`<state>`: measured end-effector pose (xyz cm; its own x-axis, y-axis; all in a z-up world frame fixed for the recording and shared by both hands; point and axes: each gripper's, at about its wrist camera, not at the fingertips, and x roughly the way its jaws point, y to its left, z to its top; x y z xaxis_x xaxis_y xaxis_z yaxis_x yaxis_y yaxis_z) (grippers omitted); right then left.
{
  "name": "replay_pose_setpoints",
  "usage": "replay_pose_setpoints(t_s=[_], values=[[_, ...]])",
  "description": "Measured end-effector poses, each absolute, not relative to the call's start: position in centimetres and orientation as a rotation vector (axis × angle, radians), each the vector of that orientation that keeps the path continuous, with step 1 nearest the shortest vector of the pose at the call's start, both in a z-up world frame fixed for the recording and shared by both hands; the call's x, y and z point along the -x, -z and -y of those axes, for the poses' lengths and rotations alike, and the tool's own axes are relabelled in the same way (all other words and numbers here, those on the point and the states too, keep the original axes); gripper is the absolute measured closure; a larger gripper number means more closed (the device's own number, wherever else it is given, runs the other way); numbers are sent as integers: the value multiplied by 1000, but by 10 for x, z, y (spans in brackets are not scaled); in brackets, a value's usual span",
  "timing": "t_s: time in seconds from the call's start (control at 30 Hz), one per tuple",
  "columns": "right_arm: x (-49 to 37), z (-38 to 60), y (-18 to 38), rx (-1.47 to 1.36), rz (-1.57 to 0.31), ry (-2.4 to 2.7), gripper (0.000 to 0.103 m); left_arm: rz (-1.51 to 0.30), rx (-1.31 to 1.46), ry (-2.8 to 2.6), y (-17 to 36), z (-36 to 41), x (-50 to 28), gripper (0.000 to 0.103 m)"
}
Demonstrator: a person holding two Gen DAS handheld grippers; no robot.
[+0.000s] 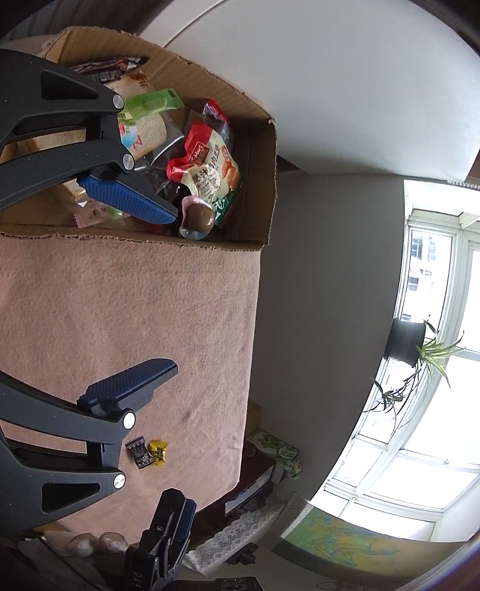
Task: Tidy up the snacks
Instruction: 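Grasp the black candy with the left tool while the right tool moves to the yellow candy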
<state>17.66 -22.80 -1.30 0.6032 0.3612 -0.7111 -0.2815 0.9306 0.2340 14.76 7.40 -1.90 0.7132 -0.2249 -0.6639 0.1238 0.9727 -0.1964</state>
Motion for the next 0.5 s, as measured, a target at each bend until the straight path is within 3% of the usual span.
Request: replay_pose_setpoints(t_s=[0.27,0.37,0.5], values=[[-184,267,36,-142,-907,-328,8,-790,106,303,23,-27,-150,27],[-189,271,46,-131,-936,-327,16,-797,99,338,25,-12,-150,27],[-195,278,56,-131,-971,-339,33,-820,69,395,32,12,-148,27]])
